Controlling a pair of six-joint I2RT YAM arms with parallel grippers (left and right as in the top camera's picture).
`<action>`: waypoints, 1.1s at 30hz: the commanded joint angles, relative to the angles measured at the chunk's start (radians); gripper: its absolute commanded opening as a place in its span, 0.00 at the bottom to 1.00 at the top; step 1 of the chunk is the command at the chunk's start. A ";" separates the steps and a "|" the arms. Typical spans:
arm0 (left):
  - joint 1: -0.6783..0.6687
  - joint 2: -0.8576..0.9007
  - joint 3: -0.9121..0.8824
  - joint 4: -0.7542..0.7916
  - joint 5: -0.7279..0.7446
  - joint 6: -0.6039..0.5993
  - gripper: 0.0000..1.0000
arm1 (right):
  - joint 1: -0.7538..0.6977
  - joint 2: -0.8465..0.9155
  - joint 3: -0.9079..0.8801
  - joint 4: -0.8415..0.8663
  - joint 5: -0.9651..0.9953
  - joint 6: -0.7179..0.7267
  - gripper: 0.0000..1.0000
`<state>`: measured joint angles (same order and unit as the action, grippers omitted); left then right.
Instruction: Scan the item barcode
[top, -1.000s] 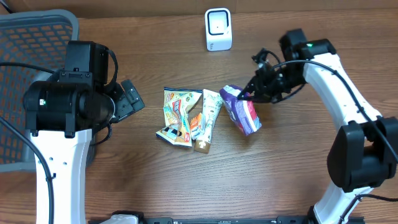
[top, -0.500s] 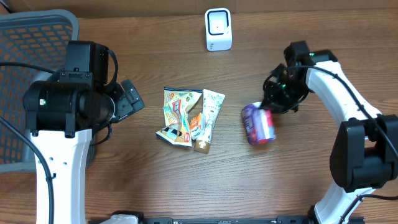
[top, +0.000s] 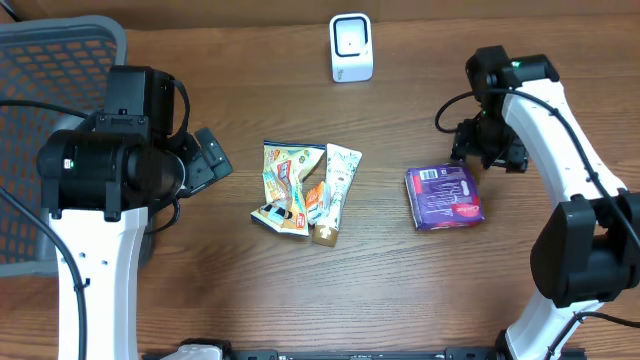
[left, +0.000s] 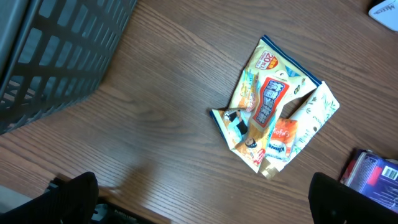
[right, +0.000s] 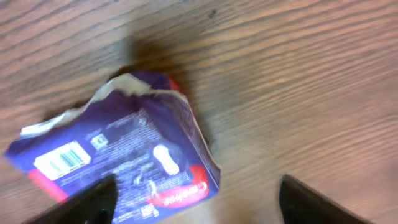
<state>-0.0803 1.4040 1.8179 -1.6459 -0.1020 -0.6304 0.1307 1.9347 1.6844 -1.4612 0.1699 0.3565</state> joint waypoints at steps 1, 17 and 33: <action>0.005 0.002 -0.004 0.001 -0.013 -0.021 1.00 | -0.003 -0.005 0.070 -0.040 -0.022 0.006 0.93; 0.005 0.002 -0.004 0.001 -0.013 -0.021 1.00 | 0.019 -0.003 -0.230 0.012 -0.261 -0.048 0.22; 0.005 0.002 -0.004 0.001 -0.013 -0.020 1.00 | 0.020 -0.002 -0.394 0.365 -0.356 -0.032 0.24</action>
<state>-0.0803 1.4040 1.8179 -1.6463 -0.1020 -0.6304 0.1463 1.9064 1.3140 -1.2278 -0.1429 0.3145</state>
